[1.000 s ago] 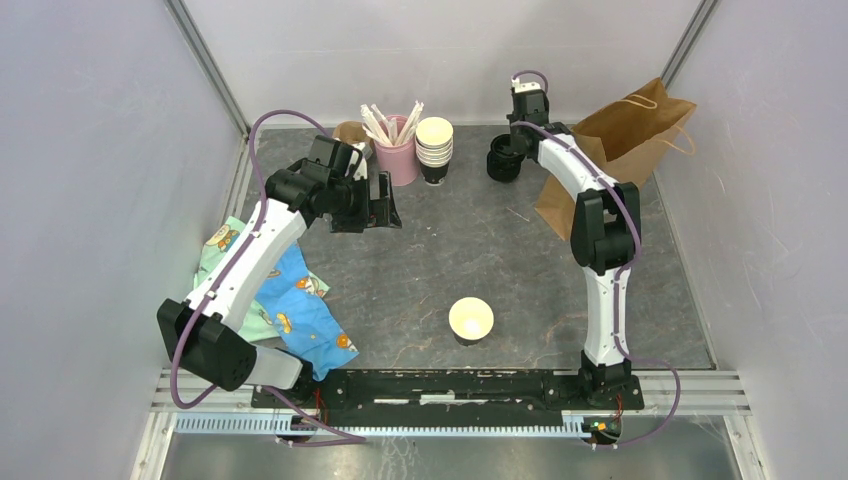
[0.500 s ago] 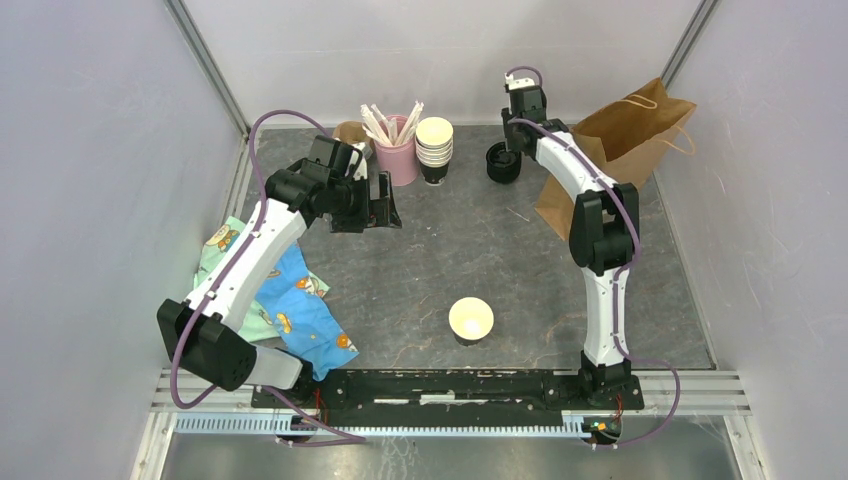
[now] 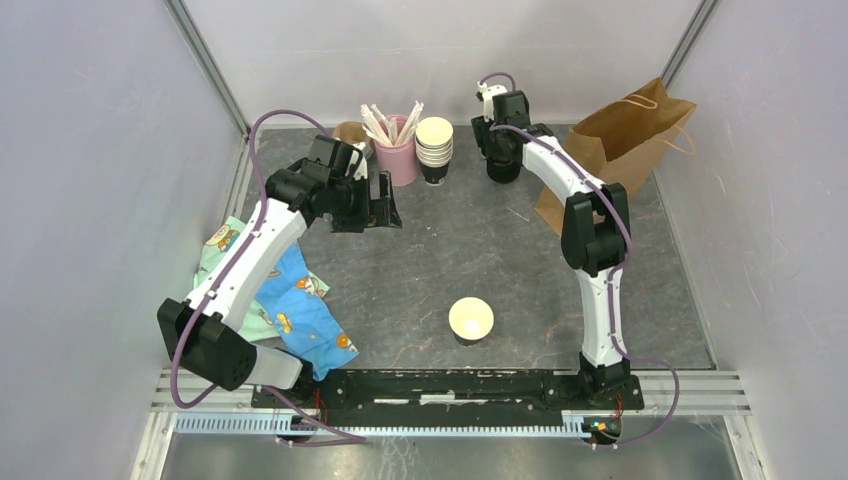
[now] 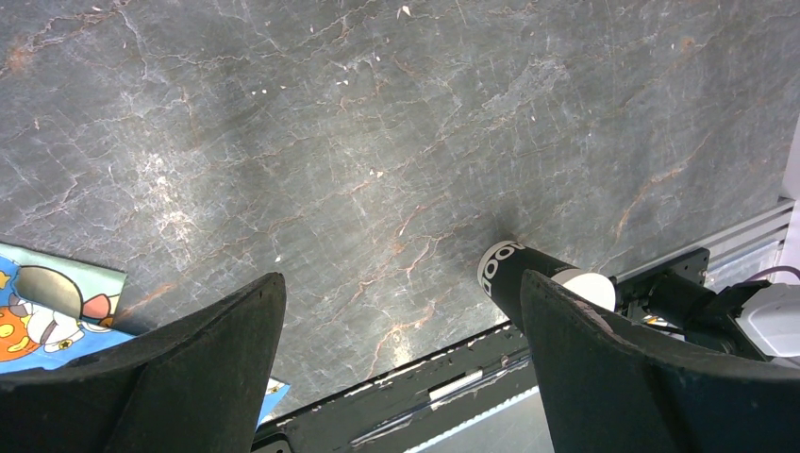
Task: Pack the takeout coffee
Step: Close the cup lid on the coffee cup.
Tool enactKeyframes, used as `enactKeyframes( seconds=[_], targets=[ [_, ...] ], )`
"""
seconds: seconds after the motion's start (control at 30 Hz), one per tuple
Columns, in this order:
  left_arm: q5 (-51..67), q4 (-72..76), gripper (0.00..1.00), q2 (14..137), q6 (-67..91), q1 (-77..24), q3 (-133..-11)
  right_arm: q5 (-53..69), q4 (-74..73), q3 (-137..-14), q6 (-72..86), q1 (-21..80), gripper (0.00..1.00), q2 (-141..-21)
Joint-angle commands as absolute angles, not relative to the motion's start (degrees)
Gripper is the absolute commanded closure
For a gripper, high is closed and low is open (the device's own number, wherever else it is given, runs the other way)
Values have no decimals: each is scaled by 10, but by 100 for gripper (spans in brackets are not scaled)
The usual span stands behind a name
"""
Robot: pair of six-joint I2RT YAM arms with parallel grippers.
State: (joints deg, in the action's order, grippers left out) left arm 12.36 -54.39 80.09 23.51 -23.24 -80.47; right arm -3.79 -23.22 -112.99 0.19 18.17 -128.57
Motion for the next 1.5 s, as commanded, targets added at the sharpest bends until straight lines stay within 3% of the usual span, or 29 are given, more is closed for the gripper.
enactKeyframes(
  seconds=[0.0, 0.13, 0.3, 0.7, 1.0, 1.3, 1.47],
  targets=[
    [130, -545, 0, 798, 219, -234, -824, -10, -218, -1151, 19, 178, 44, -1310],
    [130, -546, 0, 799, 219, -234, -823, -13, -214, -1144, 24, 178, 53, -1313],
    [129, -546, 0, 800, 217, -235, -822, -14, -217, -1152, 26, 178, 55, -1326],
    [128, -546, 0, 806, 218, -234, -825, -14, -218, -1159, 32, 178, 77, -1333],
    [128, -547, 0, 807, 219, -234, -826, -1, -201, -1159, 54, 174, 71, -1323],
    [127, -547, 0, 805, 217, -235, -830, 18, -202, -1161, 64, 169, 84, -1321],
    [128, -550, 0, 807, 215, -235, -834, 23, -203, -1158, 67, 169, 85, -1302]
  ],
)
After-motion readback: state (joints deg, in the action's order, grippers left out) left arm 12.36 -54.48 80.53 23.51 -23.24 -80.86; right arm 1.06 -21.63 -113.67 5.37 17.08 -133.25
